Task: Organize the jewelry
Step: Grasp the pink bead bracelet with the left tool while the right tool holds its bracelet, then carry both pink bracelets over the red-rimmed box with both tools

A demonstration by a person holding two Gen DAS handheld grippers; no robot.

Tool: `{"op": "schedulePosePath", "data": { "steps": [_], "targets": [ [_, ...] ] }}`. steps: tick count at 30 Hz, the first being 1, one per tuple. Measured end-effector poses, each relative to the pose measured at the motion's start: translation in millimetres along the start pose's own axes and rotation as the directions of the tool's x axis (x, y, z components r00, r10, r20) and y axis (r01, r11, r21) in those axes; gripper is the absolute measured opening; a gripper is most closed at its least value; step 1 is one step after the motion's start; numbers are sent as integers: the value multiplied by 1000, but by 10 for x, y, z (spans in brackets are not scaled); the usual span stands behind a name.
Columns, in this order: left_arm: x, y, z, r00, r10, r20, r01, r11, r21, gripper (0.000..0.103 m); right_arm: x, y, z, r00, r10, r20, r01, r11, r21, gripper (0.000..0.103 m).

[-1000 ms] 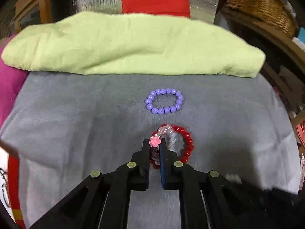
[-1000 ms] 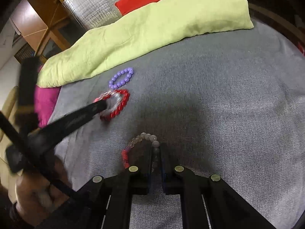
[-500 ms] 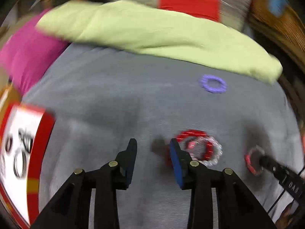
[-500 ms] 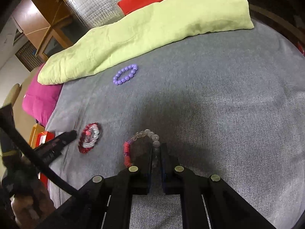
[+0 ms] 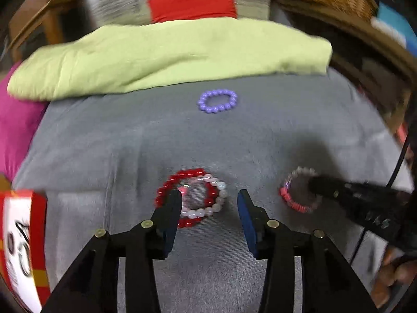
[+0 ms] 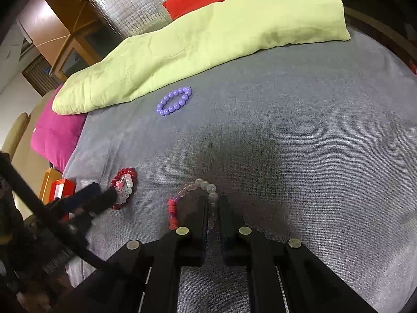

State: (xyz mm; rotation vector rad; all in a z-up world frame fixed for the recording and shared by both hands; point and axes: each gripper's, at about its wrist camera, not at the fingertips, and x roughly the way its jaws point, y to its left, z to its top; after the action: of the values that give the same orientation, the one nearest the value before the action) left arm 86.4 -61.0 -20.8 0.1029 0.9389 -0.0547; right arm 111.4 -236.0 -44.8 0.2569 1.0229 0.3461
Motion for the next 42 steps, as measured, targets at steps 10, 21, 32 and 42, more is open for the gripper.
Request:
{"op": "schedulePosePath", "data": {
  "steps": [10,21,32,42],
  "targets": [
    [-81,-36,-29,999,10,33,-11,999,46,8,-14,-12,21,1000,14,1,-14,1000,7,8],
    [-533,186,22,988,-112,111,118,992,-47,8,-30,-8,14,1000,12,2,-12,1000,2,8],
    [-590,375,-111,988,-88,126,103,987,-121,7,-64,55,17,1000,22,18,-22,1000,-14,8],
    [-803,491,-408,990,-51,128,75,978,-196,7,-441,291,-89,996,29,82,-22,996,-87,8]
  ]
}}
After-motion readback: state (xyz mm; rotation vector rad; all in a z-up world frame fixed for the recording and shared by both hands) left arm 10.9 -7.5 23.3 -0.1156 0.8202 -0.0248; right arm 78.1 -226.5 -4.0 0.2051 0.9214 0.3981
